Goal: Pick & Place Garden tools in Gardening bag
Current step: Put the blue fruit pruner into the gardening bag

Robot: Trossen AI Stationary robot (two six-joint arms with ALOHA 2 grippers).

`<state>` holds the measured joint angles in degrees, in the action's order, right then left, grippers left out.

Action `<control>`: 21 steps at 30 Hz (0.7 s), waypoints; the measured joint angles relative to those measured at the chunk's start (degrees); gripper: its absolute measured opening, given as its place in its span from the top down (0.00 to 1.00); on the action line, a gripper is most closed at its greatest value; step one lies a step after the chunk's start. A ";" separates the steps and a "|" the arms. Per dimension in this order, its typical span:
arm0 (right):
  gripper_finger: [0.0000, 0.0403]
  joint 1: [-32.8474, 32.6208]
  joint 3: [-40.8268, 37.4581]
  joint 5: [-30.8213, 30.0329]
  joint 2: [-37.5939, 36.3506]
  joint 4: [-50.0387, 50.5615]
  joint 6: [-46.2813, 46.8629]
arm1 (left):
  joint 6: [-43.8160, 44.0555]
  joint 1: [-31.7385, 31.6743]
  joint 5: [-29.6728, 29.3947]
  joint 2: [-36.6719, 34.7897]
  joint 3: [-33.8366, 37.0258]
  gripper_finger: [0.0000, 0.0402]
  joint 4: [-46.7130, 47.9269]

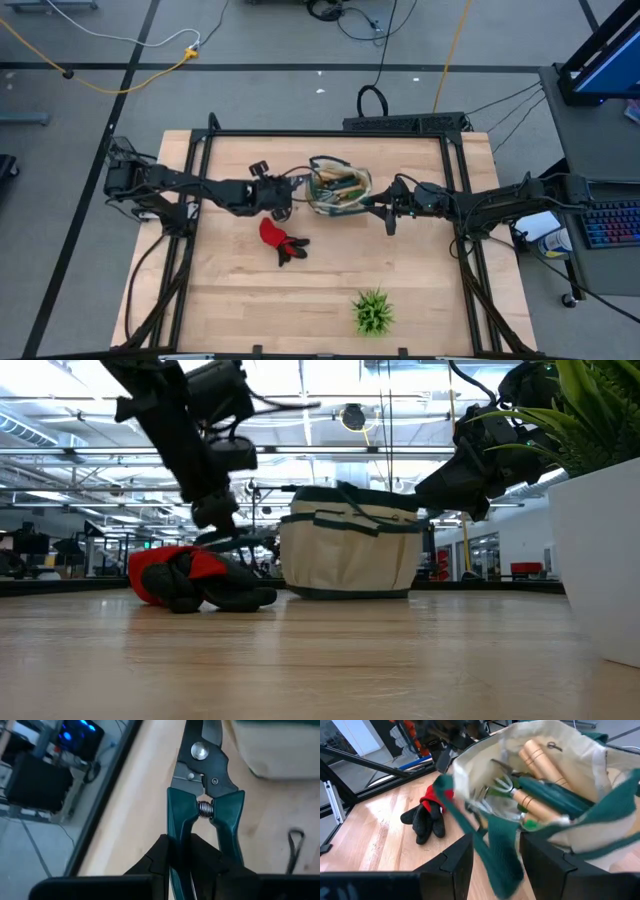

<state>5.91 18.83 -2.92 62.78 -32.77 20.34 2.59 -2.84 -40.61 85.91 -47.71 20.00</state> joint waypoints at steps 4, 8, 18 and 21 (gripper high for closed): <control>0.61 -0.02 0.00 -0.02 0.00 0.00 0.00 | -1.39 1.68 -3.00 0.01 -2.79 0.88 2.48; 0.61 0.00 0.00 -0.02 0.00 0.02 0.00 | -1.44 3.17 -9.82 0.00 -6.00 0.88 7.12; 0.61 0.00 0.00 -0.02 0.00 0.02 -0.02 | -7.66 5.81 -17.03 0.00 -16.53 0.88 10.24; 0.61 0.00 0.00 -0.02 0.00 0.02 -0.02 | -10.77 6.56 -20.62 0.00 -19.64 0.88 10.21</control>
<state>5.91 18.83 -2.94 62.78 -32.76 20.32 -8.18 3.72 -61.23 85.91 -67.35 30.21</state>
